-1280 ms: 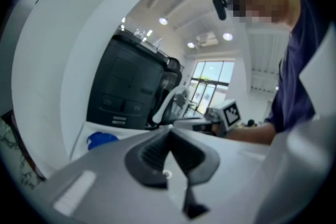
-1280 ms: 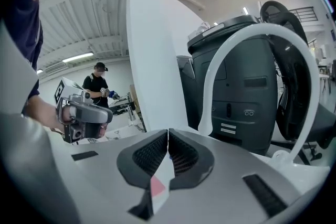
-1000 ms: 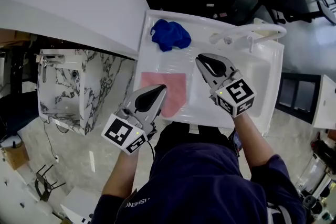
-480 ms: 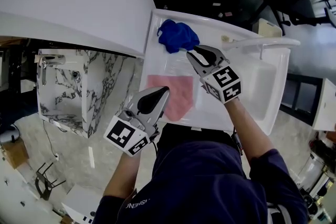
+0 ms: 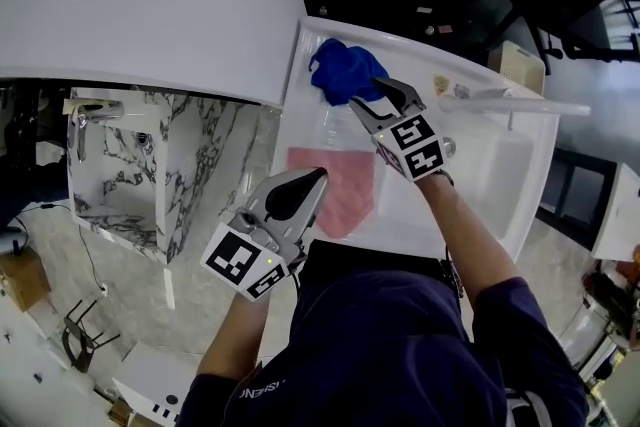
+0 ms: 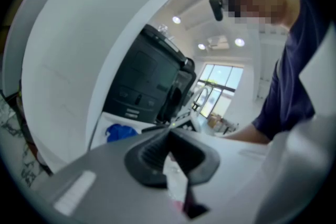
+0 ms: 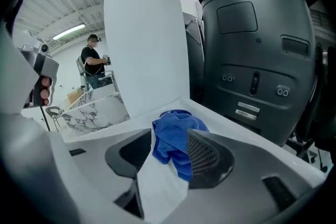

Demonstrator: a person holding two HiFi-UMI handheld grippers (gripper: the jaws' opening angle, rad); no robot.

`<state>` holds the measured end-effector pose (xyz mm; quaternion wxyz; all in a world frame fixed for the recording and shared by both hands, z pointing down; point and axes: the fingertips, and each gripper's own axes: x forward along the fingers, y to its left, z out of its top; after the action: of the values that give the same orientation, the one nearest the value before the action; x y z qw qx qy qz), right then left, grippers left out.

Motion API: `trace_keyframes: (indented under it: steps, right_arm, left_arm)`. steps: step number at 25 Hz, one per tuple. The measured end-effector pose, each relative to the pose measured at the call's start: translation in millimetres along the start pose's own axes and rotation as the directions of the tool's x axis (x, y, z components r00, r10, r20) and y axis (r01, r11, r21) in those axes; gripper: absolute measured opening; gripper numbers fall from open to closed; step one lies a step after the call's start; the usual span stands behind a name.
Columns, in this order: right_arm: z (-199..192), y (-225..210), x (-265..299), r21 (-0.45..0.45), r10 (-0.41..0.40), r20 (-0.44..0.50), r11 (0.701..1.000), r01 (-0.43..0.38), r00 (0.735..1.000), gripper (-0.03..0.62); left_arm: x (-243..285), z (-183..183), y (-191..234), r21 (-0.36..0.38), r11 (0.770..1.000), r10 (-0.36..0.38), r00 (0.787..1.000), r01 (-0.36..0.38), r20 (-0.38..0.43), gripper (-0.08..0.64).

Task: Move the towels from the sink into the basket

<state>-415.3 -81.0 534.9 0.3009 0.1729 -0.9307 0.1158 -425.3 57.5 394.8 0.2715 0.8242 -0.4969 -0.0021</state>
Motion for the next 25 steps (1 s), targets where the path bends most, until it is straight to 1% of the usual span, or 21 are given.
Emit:
trace_keyframes:
  steps: [5,12,18,21,25]
  right_arm:
    - [-6.6,-5.5,23.0,-0.026,-0.013,-0.052,1.0,0.011,0.999,0.226]
    - [-11.0,-10.7,40.6,-0.062,-0.037,-0.084,0.998,0.032,0.996,0.272]
    - [-25.2,-9.7,54.2,-0.119,-0.064,-0.139,0.992,0.047,0.988,0.281]
    - [-30.2,-9.8,58.9,-0.165,-0.095,-0.165,0.984,0.067,0.982,0.279]
    - [-31.9,-15.4,61.3,-0.21,-0.14,-0.175,0.972,0.102,0.975,0.279]
  left_arm:
    - [2.3,-1.6,10.2,-0.019,1.0,0.006,1.0,-0.006,-0.006,0.002]
    - [5.5,4.3,18.7,-0.024,1.0,0.007,1.0,-0.008,-0.006,0.003]
    - [6.7,0.1,26.3,-0.031,0.999,0.006,1.0,-0.007,-0.018,0.002]
    - [8.2,-0.9,29.4,-0.034,0.999,0.005,1.0,-0.006,-0.017,0.003]
    - [9.6,0.5,32.8,-0.037,0.999,0.005,1.0,-0.006,-0.015,0.003]
